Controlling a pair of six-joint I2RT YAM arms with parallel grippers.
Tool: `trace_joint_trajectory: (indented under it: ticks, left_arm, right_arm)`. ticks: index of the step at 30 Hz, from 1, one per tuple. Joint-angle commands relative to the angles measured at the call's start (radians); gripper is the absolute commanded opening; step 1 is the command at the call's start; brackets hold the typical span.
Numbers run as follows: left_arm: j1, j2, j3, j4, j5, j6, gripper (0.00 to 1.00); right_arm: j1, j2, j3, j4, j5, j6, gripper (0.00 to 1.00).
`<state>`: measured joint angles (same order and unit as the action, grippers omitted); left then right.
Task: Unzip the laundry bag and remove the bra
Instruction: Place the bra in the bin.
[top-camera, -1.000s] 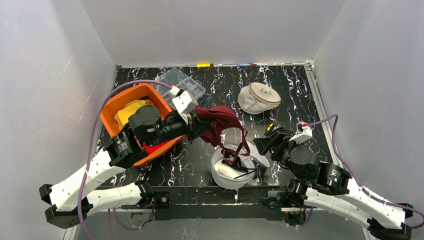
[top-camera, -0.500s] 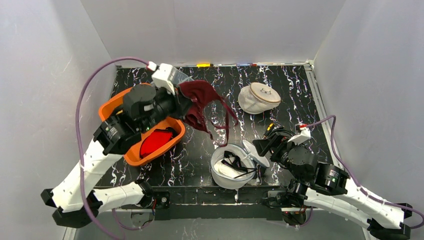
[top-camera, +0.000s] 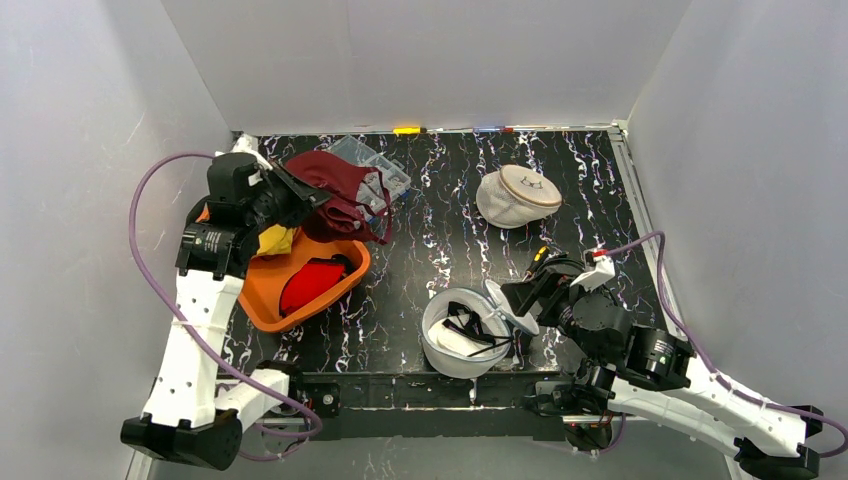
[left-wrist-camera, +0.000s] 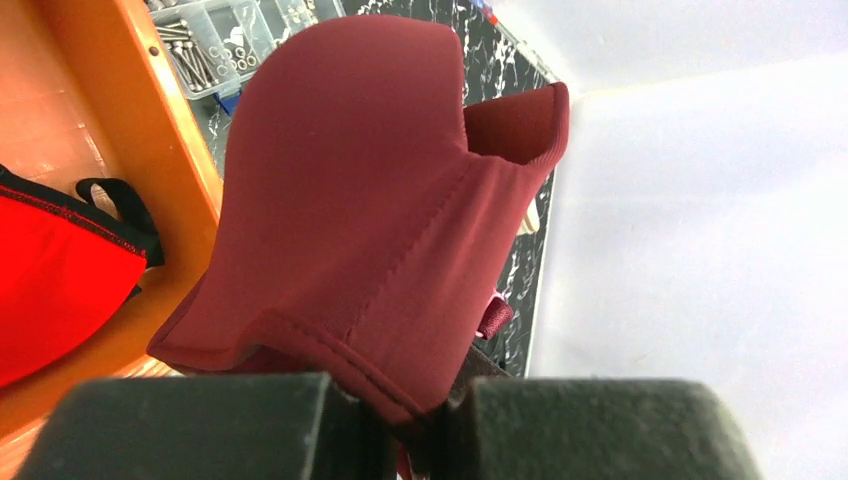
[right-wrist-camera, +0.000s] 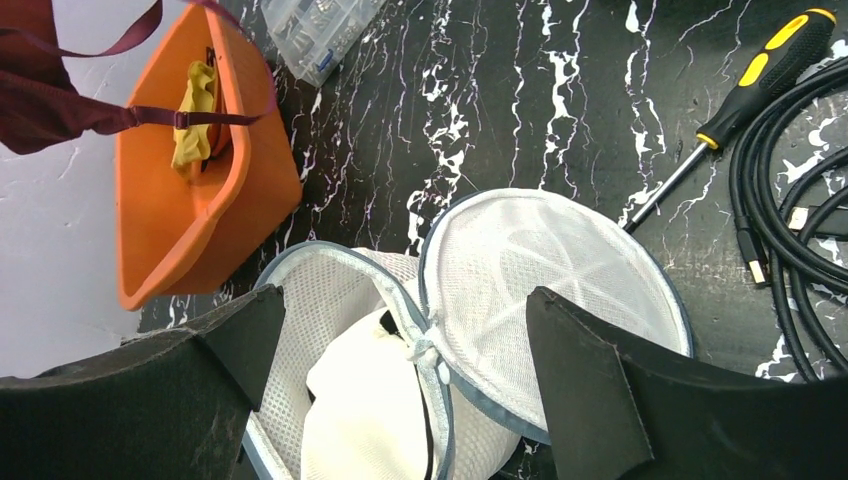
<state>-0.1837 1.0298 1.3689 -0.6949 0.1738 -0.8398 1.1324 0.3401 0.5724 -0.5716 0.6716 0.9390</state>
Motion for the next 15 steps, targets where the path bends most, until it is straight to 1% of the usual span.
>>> trace_joint_trajectory:
  ticks: [1, 5, 8, 12, 15]
  left_arm:
    - [0.102, -0.026, -0.027, 0.048, 0.093, -0.109, 0.0]
    - [0.197, -0.012, -0.031, 0.065, 0.088, -0.09, 0.0]
    - [0.249, 0.012, -0.032, 0.062, 0.047, -0.059, 0.0]
    - [0.301, 0.039, -0.091, 0.085, 0.015, -0.051, 0.0]
    - [0.321, 0.045, -0.15, 0.118, 0.018, -0.059, 0.0]
  right_arm:
    - [0.0, -0.007, -0.012, 0.051, -0.018, 0.001, 0.98]
    - [0.001, -0.014, -0.021, 0.055, -0.037, 0.004, 0.98]
    - [0.0, -0.02, -0.023, 0.054, -0.042, 0.003, 0.98]
    - [0.001, -0.023, -0.028, 0.055, -0.051, 0.003, 0.98]
    - [0.0, -0.02, -0.036, 0.06, -0.057, 0.003, 0.98]
